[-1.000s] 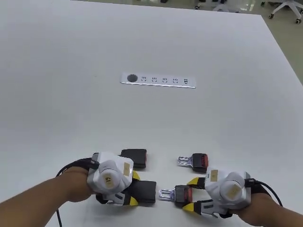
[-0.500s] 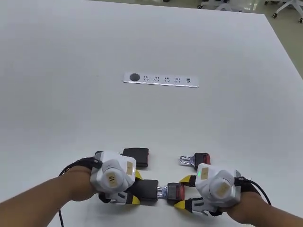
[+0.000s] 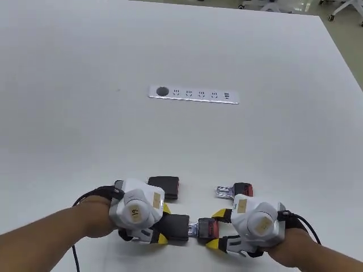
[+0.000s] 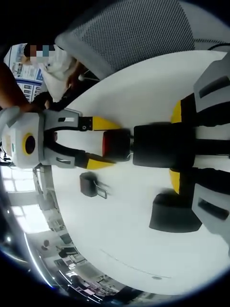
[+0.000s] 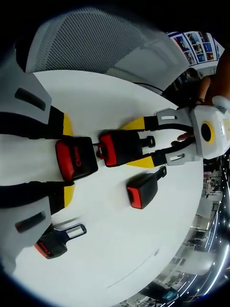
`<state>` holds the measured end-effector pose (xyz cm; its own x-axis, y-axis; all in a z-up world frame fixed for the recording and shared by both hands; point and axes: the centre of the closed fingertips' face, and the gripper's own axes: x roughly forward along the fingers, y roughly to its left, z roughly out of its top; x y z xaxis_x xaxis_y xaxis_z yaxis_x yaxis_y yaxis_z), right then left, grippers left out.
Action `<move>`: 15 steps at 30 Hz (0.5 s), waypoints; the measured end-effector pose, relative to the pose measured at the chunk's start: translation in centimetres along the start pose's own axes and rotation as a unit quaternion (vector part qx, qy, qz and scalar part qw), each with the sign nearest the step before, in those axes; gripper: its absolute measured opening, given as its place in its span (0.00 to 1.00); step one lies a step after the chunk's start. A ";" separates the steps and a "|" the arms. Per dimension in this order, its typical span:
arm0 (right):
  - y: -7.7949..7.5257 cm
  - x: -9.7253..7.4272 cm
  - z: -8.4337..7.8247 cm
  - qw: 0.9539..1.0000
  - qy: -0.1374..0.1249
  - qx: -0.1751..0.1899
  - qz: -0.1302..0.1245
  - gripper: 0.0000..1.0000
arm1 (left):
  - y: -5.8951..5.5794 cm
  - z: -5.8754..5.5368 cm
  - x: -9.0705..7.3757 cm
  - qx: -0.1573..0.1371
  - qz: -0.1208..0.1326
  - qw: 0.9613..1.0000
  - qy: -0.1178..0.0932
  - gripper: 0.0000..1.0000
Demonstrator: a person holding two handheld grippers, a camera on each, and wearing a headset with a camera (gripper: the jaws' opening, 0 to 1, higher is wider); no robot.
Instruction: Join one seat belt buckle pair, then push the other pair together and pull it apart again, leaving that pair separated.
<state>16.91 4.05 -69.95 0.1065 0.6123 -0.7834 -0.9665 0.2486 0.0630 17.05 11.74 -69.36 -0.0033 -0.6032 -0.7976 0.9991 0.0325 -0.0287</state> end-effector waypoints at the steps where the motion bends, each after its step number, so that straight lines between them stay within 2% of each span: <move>1: 0.0 0.1 0.2 1.000 -0.001 0.001 0.000 0.33 | 0.0 0.0 0.0 0.000 0.000 1.000 0.000 0.33; 5: 0.2 0.9 1.2 1.000 -0.003 0.001 -0.002 0.32 | 0.0 0.0 -0.1 -0.006 0.000 1.000 -0.003 0.33; 6: 0.8 0.9 0.3 1.000 0.017 -0.005 0.012 0.32 | 0.0 -0.1 -0.2 -0.009 0.001 1.000 -0.003 0.33; 7: 0.3 1.2 0.4 1.000 0.006 0.007 0.001 0.32 | 0.0 -0.1 -0.2 -0.008 0.000 1.000 -0.004 0.33; 8: 0.3 1.3 0.3 1.000 0.005 0.007 0.000 0.32 | 0.0 -0.1 -0.2 -0.008 0.000 1.000 -0.004 0.33; 15: -0.1 1.5 0.6 1.000 0.008 0.008 -0.005 0.32 | 0.0 0.0 -0.2 -0.008 0.001 1.000 -0.003 0.33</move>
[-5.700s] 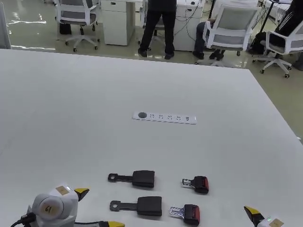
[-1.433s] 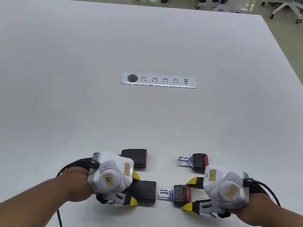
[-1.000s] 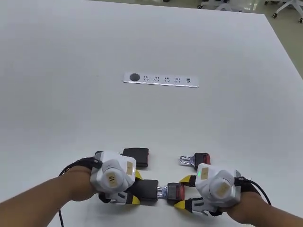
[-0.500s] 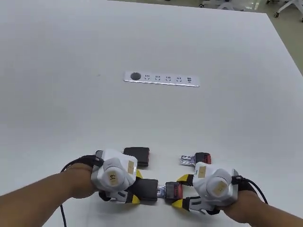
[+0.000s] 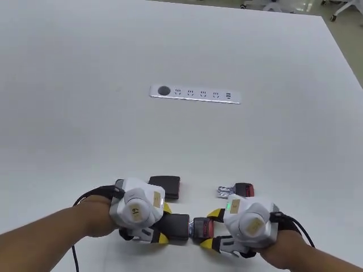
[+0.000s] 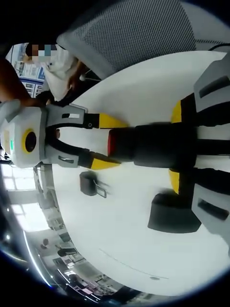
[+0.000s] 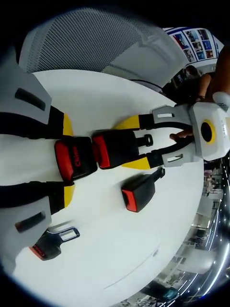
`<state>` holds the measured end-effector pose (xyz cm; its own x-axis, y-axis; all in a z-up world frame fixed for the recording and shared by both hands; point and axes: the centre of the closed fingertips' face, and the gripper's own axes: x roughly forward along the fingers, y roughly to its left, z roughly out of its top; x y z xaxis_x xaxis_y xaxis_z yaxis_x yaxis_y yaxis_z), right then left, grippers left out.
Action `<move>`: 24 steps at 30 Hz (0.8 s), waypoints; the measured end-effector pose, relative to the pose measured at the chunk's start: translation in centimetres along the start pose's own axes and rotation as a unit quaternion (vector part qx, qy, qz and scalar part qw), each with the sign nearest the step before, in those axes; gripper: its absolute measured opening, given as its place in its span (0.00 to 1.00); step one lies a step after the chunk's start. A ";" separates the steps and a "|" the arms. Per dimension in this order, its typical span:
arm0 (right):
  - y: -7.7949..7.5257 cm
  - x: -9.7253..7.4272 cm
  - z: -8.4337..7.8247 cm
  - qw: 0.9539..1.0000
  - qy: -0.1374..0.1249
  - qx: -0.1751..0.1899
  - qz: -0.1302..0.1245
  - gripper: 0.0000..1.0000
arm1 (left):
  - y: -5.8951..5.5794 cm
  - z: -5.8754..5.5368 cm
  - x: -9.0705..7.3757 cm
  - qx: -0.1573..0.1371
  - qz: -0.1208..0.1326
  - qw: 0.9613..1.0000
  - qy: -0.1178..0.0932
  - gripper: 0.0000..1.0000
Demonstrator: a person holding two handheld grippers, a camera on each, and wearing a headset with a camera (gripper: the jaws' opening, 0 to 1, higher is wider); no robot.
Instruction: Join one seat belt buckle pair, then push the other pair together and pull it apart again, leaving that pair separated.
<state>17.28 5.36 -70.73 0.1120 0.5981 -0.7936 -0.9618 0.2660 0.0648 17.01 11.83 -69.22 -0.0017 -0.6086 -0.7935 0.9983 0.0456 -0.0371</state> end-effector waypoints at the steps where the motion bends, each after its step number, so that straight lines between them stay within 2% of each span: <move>1: 0.0 -0.1 0.0 1.000 0.001 -0.001 0.000 0.33 | 0.0 0.1 0.0 0.000 0.000 1.000 0.000 0.33; 16: -0.4 -0.6 0.3 1.000 0.009 -0.008 0.000 0.33 | 0.0 0.2 0.1 -0.010 0.003 1.000 -0.005 0.33; 24: -0.2 -0.9 0.4 1.000 0.001 -0.020 0.005 0.33 | -0.1 0.2 0.1 -0.008 0.005 1.000 -0.012 0.33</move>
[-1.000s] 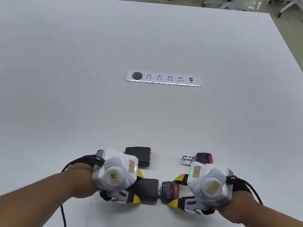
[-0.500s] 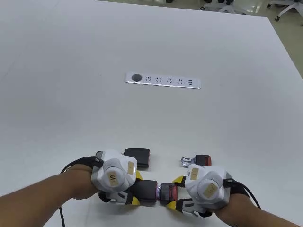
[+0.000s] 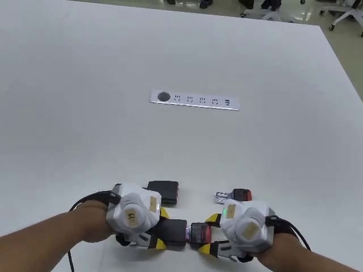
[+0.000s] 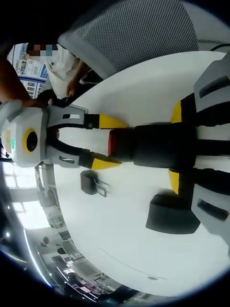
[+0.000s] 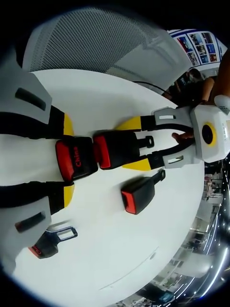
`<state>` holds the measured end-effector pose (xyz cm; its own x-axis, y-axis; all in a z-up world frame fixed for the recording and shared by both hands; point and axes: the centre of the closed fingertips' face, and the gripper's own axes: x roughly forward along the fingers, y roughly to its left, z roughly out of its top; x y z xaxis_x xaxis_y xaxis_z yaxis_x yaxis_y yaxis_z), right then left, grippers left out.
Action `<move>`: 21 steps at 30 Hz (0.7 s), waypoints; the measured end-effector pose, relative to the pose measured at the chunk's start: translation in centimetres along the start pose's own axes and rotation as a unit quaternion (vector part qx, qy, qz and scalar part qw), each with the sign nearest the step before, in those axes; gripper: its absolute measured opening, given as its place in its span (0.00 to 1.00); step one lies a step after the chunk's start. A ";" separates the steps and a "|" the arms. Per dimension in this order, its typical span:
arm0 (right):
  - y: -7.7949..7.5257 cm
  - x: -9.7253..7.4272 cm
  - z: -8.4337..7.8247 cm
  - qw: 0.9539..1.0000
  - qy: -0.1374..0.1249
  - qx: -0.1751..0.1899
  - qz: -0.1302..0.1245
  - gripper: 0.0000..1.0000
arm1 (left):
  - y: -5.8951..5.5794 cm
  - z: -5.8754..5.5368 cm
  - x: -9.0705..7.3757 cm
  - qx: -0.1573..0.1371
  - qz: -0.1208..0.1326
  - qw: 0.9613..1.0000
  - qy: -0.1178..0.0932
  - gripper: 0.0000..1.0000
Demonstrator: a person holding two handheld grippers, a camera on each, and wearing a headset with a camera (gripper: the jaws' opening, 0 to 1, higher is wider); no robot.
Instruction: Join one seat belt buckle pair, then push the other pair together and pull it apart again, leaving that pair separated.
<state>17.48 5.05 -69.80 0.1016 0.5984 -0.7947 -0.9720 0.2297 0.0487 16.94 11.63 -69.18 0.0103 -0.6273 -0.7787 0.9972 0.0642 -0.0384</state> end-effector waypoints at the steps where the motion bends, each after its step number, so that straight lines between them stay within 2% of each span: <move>1: 0.0 0.0 0.0 1.000 -0.001 -0.001 0.000 0.33 | 0.0 0.0 0.0 0.000 0.000 1.000 -0.002 0.33; 8: 0.1 -0.2 0.2 1.000 -0.009 -0.004 -0.003 0.33 | 0.0 -0.1 0.0 0.001 -0.005 1.000 -0.013 0.33; 11: 0.1 -0.2 0.1 1.000 -0.019 0.002 -0.004 0.33 | 0.1 -0.1 -0.1 -0.006 -0.005 1.000 -0.025 0.33; 12: 0.1 -0.2 0.1 1.000 -0.022 0.006 -0.004 0.33 | 0.1 0.0 -0.1 -0.017 -0.003 0.999 -0.038 0.33; 14: 0.1 -0.2 0.2 0.999 -0.030 0.012 -0.005 0.33 | 0.1 -0.1 -0.2 -0.028 0.000 0.999 -0.047 0.33; 21: 0.1 -0.2 0.2 0.999 -0.042 0.013 -0.009 0.32 | 0.1 0.2 -0.2 -0.032 -0.006 0.998 -0.056 0.33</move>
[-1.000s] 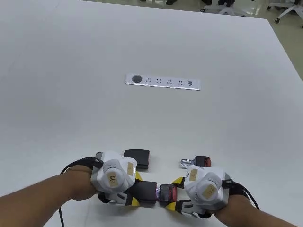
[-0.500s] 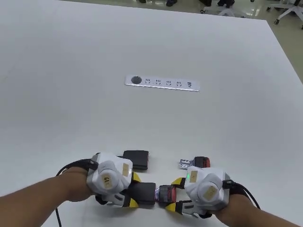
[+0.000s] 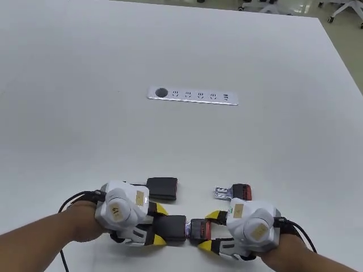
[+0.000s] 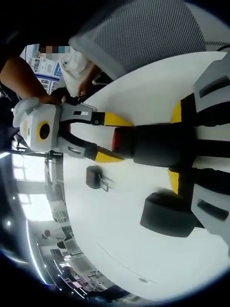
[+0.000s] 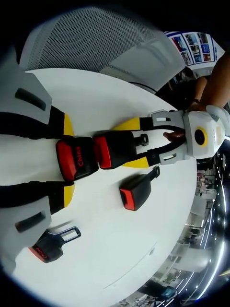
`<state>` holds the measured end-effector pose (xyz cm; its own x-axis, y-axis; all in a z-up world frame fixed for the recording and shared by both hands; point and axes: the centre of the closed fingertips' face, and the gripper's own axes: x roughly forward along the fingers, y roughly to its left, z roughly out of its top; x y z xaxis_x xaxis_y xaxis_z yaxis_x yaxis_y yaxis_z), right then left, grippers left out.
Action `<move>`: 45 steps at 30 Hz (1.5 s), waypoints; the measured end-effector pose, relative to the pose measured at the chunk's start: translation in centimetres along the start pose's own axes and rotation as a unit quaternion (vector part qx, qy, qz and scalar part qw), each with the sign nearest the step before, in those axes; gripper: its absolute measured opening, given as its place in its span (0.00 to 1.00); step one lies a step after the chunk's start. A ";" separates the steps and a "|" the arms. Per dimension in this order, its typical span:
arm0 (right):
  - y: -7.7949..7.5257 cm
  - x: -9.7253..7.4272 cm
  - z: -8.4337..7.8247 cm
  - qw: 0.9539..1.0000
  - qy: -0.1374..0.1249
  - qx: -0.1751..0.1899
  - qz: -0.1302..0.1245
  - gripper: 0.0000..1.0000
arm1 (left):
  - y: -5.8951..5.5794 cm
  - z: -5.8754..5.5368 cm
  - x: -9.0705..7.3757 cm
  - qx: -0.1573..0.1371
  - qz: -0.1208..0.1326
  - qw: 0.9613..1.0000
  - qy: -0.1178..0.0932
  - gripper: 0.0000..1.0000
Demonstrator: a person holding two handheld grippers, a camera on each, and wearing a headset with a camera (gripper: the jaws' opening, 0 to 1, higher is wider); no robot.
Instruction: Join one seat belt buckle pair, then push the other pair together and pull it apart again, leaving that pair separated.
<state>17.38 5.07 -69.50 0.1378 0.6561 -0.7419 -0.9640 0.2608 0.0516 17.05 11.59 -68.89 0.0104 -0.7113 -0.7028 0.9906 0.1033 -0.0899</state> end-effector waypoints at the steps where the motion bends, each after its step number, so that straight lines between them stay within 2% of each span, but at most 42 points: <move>1: 0.0 0.0 0.0 1.000 -0.001 0.000 0.000 0.32 | 0.0 0.0 0.0 0.000 -0.001 1.000 0.000 0.33; 9: 0.1 0.0 0.0 1.000 -0.009 0.000 -0.001 0.32 | 0.1 -0.1 0.1 0.010 -0.008 1.000 -0.001 0.33; 14: 0.3 0.0 0.0 1.000 -0.015 0.003 -0.002 0.32 | 0.1 -0.1 0.2 0.011 -0.011 1.000 -0.007 0.33; 32: 0.4 -0.2 -0.1 1.000 -0.023 0.007 -0.006 0.32 | -0.2 0.0 -0.2 0.010 -0.017 1.000 -0.006 0.33; 45: 0.7 -0.5 0.3 1.000 -0.027 0.010 -0.007 0.32 | -0.3 -0.3 -0.3 0.009 -0.020 1.000 -0.005 0.33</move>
<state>16.72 5.08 -68.90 0.1640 0.6889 -0.7061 -0.9571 0.2846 0.0553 16.68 12.03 -68.88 -0.0270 -0.7217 -0.6917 0.9926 0.0625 -0.1040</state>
